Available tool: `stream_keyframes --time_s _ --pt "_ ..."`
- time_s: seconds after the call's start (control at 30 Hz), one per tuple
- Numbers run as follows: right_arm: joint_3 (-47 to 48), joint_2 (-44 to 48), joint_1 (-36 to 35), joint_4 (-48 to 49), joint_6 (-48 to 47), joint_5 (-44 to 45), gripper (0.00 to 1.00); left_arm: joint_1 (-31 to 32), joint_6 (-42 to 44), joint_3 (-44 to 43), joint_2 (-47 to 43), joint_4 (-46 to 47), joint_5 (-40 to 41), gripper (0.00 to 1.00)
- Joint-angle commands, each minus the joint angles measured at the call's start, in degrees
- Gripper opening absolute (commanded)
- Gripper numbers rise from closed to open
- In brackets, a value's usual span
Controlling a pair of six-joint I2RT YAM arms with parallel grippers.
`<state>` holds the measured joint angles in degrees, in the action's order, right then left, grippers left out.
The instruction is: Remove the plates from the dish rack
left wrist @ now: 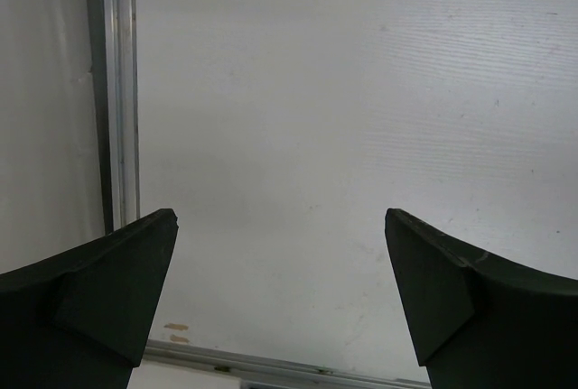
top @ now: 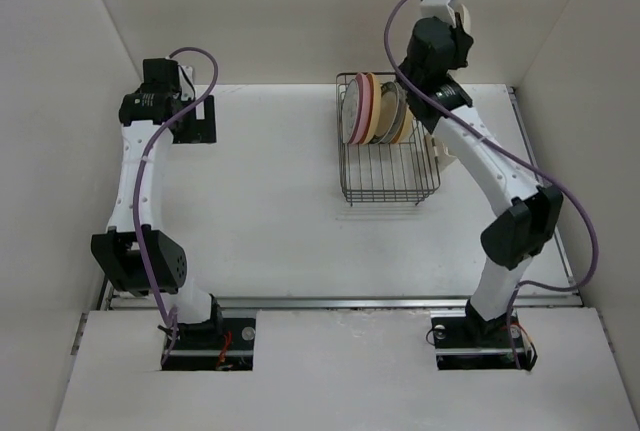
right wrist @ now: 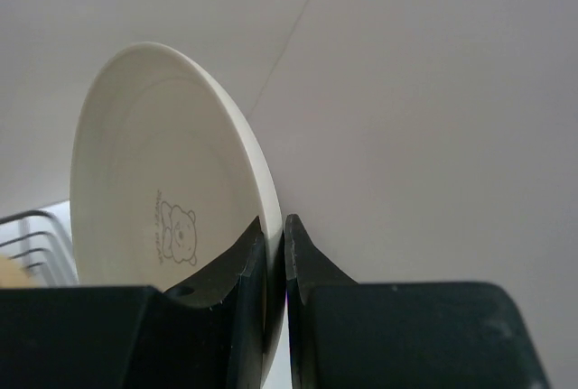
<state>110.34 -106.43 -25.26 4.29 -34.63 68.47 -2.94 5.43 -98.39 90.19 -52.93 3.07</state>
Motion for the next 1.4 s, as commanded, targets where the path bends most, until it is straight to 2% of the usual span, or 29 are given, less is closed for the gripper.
stream_keyframes --time_s 0.0,0.03,0.07,0.1,0.13,0.17,0.2,0.3,0.4,0.5,0.6,0.93,1.07,1.27,1.37 --pt "0.74 8.16 -5.93 -0.48 4.90 -2.61 0.00 0.04 -1.56 -0.22 -2.92 0.54 0.19 1.00" --pt "1.88 8.87 -7.25 -5.56 13.45 -6.55 0.00 0.04 -1.56 -0.83 -2.92 0.54 -2.43 1.00" --pt "4.94 8.87 -8.83 -16.23 18.58 -18.08 0.00 0.04 -1.56 -1.36 -2.92 0.54 -4.11 1.00" --pt "6.27 9.48 -8.85 -20.51 23.68 -26.28 0.00 0.04 -2.17 -1.37 -2.92 0.54 -5.87 1.00" --pt "6.29 9.49 -8.85 -22.90 30.87 -34.89 0.00 0.04 -2.18 -1.37 -2.92 0.54 -9.10 1.00" --pt "5.76 9.49 -8.85 -22.93 32.94 -42.55 0.00 0.04 -2.18 -1.37 -2.92 0.54 -10.44 1.00" --pt "3.76 7.66 -9.37 -22.32 34.53 -54.89 0.00 0.04 -2.18 -1.37 -2.92 0.54 -11.67 1.00" --pt "3.74 2.65 -12.35 -23.18 37.09 -69.55 0.00 0.04 -2.18 -0.67 -2.92 0.54 -13.71 1.00" --pt "5.32 -3.95 -13.59 -24.69 40.95 -73.03 0.00 0.04 -1.65 -0.05 -3.44 0.54 -15.63 1.00" --pt "2.34 -6.06 -13.59 -20.75 44.82 -78.30 0.00 0.04 -0.95 2.58 -4.76 1.16 -17.57 1.00" --pt "-0.75 -8.61 -13.59 -15.46 48.42 -83.22 0.00 0.04 -1.03 4.61 -4.76 2.83 -16.01 1.00" --pt "6.28 -26.27 -14.73 -16.34 57.82 -84.55 0.00 0.04 -1.04 6.46 -4.24 3.36 -9.93 1.00" --pt "7.87 -29.36 -14.73 -17.56 57.84 -84.55 0.10 0.04 -1.56 7.95 -4.24 3.36 -9.40 1.00" --pt "5.24 -29.36 -14.73 -17.57 58.36 -80.51 0.14 0.04 -1.56 11.46 -4.24 5.63 -8.17 1.00" --pt "5.23 -28.66 -14.73 -18.26 57.66 -80.51 0.31 0.04 -1.04 14.80 -3.10 6.52 -8.78 1.00"
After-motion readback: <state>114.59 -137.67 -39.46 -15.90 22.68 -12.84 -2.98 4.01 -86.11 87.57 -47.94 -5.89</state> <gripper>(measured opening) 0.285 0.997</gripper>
